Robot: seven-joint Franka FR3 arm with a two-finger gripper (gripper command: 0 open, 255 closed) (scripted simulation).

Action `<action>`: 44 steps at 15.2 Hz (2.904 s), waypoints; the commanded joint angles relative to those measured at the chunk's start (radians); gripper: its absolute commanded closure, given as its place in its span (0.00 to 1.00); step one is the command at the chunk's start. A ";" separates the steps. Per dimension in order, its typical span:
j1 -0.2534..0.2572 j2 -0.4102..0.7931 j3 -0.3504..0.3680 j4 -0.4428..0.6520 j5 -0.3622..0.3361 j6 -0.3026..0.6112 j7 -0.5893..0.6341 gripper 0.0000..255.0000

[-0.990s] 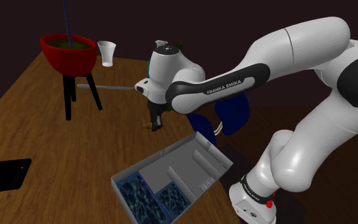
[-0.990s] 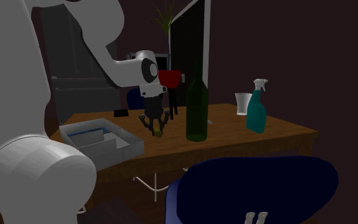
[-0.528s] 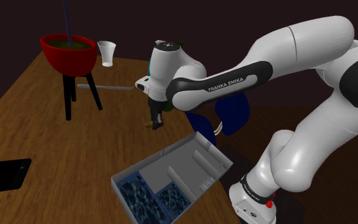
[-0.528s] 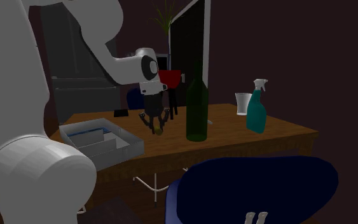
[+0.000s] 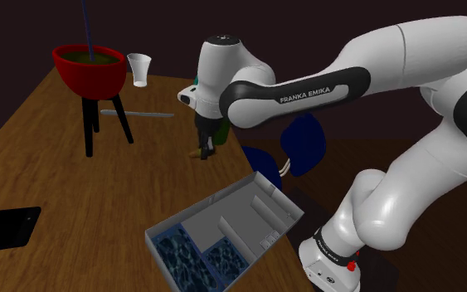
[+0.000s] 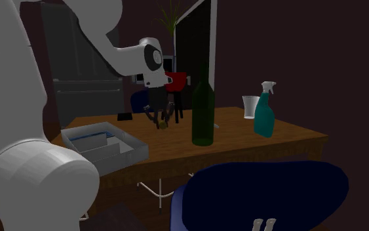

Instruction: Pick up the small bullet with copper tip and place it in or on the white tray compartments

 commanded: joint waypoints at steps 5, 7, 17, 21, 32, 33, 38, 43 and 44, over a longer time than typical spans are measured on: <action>0.001 -0.026 -0.002 0.055 0.010 -0.080 -0.015 1.00; 0.001 -0.033 -0.003 0.075 0.013 -0.107 -0.019 1.00; 0.037 -0.156 0.032 0.027 0.050 -0.184 0.026 1.00; 0.078 -0.257 0.073 -0.057 0.089 -0.203 0.084 1.00; 0.209 -0.471 0.207 -0.203 0.220 -0.275 0.264 1.00; 0.210 -0.470 0.209 -0.215 0.221 -0.261 0.265 1.00; 0.212 -0.457 0.222 -0.273 0.227 -0.192 0.272 1.00; 0.213 -0.438 0.237 -0.326 0.232 -0.119 0.280 1.00; 0.213 -0.433 0.240 -0.337 0.232 -0.104 0.282 1.00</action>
